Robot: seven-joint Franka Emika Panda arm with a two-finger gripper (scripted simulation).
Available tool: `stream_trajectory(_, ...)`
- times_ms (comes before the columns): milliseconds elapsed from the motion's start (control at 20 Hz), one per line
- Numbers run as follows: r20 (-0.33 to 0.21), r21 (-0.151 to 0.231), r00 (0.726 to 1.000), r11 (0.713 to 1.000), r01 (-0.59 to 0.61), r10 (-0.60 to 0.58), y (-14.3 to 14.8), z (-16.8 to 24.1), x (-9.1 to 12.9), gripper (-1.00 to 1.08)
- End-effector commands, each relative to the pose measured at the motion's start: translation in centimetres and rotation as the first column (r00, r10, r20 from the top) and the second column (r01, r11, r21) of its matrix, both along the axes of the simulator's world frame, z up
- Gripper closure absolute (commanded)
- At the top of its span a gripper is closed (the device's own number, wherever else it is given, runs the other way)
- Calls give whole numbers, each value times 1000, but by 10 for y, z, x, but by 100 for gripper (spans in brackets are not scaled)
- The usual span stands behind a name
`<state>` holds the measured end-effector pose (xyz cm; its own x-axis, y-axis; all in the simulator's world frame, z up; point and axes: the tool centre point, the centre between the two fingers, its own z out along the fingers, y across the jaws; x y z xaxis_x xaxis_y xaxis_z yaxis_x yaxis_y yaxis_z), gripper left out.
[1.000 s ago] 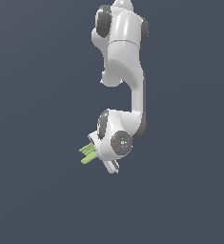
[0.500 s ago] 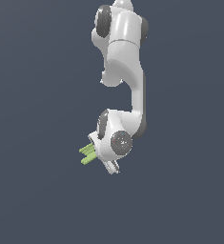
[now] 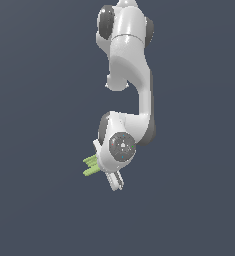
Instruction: Pick up the object and move it to a goal position.
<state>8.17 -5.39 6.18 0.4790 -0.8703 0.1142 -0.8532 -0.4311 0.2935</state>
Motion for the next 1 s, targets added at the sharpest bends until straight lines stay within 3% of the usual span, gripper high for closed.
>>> stream_trajectory(0, 56, 23, 997, 998, 60, -61, 0, 17, 16, 108)
stream_trajectory(200, 150, 71, 974, 984, 162, -171, -2, 47, 41, 108)
stream_trajectory(450, 251, 139, 920, 952, 273, -300, -10, 86, 66, 108)
stream_trajectory(700, 336, 214, 843, 906, 366, -420, -22, 125, 84, 108)
stream_trajectory(950, 407, 296, 742, 846, 445, -533, -38, 166, 96, 108)
